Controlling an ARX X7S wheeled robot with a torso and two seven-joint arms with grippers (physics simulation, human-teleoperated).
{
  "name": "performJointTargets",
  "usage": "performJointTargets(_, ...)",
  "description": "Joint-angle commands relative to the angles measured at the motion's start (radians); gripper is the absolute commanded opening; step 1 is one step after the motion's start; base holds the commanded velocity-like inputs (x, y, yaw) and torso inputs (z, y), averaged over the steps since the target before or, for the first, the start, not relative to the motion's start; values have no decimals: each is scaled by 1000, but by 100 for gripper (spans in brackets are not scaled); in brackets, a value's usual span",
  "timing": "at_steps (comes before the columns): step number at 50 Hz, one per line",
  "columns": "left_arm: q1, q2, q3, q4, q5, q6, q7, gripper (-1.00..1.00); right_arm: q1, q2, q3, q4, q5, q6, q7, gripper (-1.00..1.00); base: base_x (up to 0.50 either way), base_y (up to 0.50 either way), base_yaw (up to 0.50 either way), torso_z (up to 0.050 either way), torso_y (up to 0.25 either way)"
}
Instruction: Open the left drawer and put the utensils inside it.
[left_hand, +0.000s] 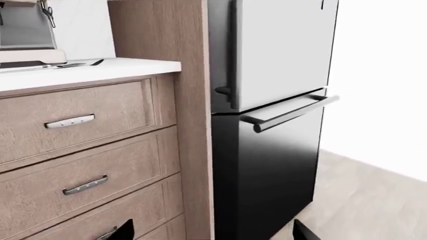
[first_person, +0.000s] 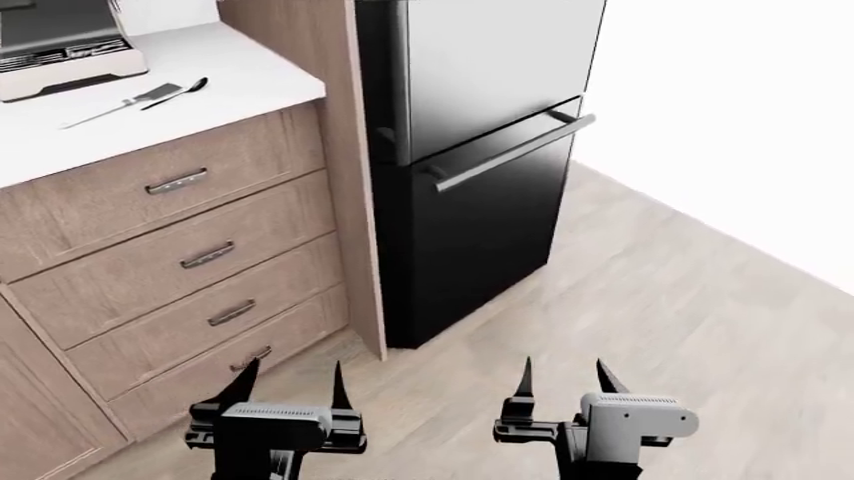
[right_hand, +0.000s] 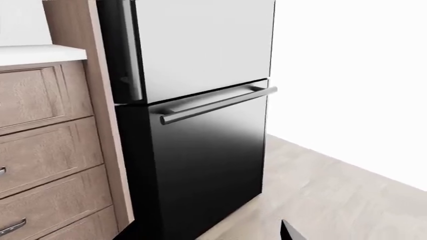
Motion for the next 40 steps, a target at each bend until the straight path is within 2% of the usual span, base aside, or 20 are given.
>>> performJointTargets(1,1,-6,6,9,-3,-6,-7,100,2,4,-4,-6,5,5,7,100,-133,109,-500,0,0)
performJointTargets(24,-4,-13,18,1,-10,-6,-16,100,6,6,-10,8,11,0,21,100,-124,118,-500,0,0)
performJointTargets(33,-1,-19,24,25,-15,-28,-24,100,8,9,-10,2,11,17,38,100,-15,-13,0,0,0)
performJointTargets(36,-2,-68,39,250,-58,-272,-38,100,9,13,-11,-17,10,38,48,100,0,0,0,0,0)
performJointTargets(37,-36,-107,28,400,-98,-422,-63,100,9,15,-11,-26,10,44,51,100,0,0,0,0,0)
performJointTargets(39,-132,-138,-22,590,-255,-722,-86,100,11,19,-12,-38,17,66,52,100,0,0,0,0,0)
performJointTargets(40,-259,-147,-108,719,-405,-872,-129,100,18,28,-18,-56,22,110,50,100,0,0,0,0,0)
